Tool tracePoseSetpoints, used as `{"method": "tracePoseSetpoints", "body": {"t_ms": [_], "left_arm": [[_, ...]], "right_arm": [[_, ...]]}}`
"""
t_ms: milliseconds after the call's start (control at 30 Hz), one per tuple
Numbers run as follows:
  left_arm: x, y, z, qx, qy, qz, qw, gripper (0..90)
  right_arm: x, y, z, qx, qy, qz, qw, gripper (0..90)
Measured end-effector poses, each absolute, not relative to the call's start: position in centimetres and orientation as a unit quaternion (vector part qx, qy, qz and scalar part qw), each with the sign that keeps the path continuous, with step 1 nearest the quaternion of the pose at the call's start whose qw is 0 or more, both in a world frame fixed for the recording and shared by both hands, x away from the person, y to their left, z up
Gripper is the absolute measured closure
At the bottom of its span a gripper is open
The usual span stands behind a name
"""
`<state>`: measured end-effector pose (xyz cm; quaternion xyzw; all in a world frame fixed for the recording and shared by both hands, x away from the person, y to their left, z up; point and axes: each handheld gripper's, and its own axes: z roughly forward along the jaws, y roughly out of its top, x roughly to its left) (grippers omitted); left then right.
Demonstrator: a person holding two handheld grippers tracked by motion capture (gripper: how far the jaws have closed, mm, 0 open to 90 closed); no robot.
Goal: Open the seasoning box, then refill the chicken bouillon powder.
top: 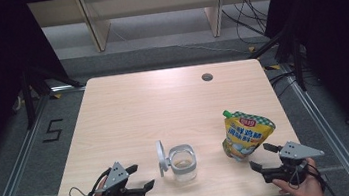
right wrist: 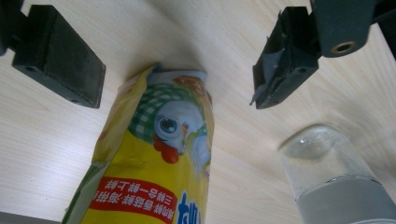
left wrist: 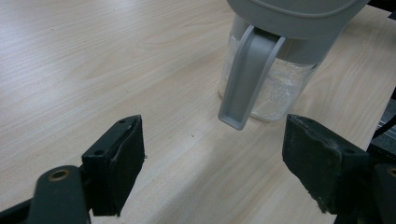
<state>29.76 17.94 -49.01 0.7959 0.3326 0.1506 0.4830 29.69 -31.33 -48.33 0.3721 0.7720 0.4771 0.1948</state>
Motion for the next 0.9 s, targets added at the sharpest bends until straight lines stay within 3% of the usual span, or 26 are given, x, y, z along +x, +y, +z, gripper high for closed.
{"method": "tracePoseSetpoints", "body": {"t_ms": [367, 533, 600, 900], "left_arm": [[29.7, 18.0, -49.2, 0.791, 0.339, 0.15, 0.486, 20.6], [29.6, 17.9, -49.1, 0.796, 0.34, 0.149, 0.477, 20.6], [29.7, 17.9, -49.0, 0.799, 0.334, 0.155, 0.475, 20.6], [29.4, 17.3, -49.1, 0.806, 0.327, 0.151, 0.47, 20.7]], "right_arm": [[31.4, -31.4, -49.0, 0.368, 0.774, 0.481, 0.183, 16.0], [32.3, -31.6, -49.2, 0.348, 0.778, 0.48, 0.207, 16.1], [32.1, -31.4, -49.2, 0.365, 0.776, 0.482, 0.18, 16.0], [33.0, -31.2, -49.5, 0.339, 0.779, 0.489, 0.196, 16.0]]}}
